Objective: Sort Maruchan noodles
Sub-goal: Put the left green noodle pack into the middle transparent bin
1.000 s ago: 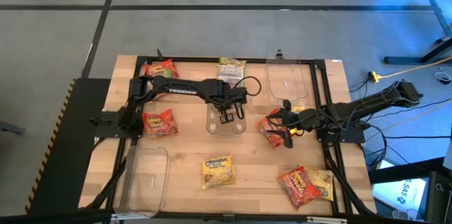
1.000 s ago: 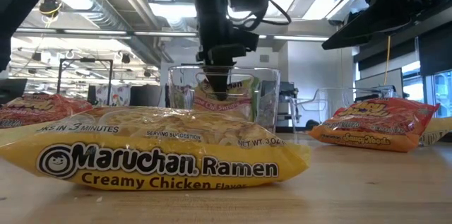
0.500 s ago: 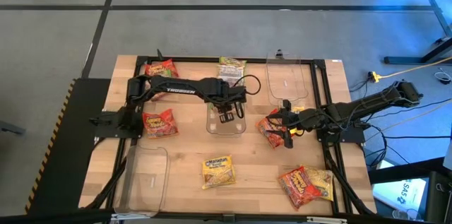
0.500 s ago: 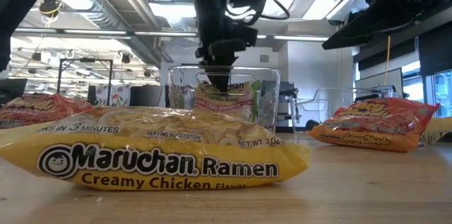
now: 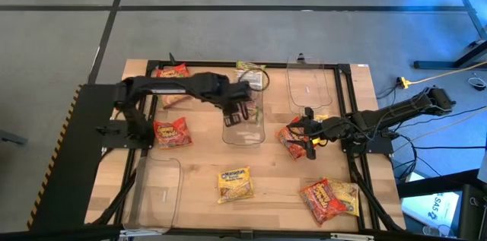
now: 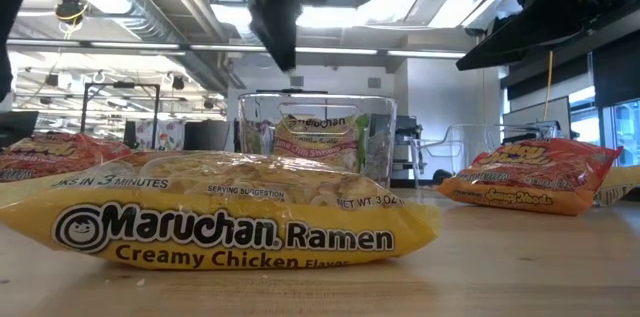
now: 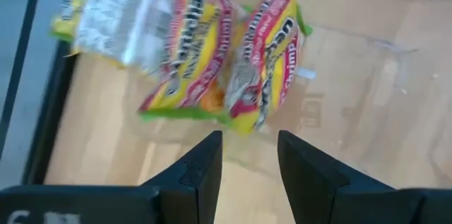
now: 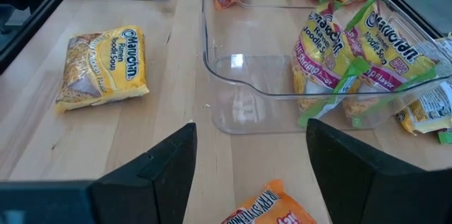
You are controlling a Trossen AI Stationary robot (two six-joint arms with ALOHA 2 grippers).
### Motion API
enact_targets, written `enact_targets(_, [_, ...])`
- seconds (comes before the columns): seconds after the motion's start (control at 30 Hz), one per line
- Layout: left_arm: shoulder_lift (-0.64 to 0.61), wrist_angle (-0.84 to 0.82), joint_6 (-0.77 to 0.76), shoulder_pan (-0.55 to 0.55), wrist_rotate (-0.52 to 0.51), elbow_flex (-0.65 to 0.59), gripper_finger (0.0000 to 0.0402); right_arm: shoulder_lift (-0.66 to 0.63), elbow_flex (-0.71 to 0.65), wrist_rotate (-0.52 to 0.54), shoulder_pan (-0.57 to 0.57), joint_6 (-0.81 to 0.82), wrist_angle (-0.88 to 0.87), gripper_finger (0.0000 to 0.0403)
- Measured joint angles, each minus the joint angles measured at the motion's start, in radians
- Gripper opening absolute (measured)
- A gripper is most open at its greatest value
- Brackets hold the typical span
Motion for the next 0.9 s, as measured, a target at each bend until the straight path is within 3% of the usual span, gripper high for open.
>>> enact_targets(0.3, [-0.18, -0.191, -0.085, 0.088, -0.033, -0.002, 0.0129, 0.028, 0.0, 0.0, 0.0, -0.001, -0.007, 0.0237])
enact_targets(0.63, [-0.212, -0.362, -0.101, 0.296, -0.036, -0.009, 0.0129, 0.108, 0.0, 0.008, 0.0, -0.003, -0.003, 0.0237])
enact_targets(0.9, [-0.217, -0.347, -0.015, 0.522, -0.003, -0.179, 0.0128, 0.11, 0.0, 0.011, 0.0, -0.012, 0.001, 0.0237])
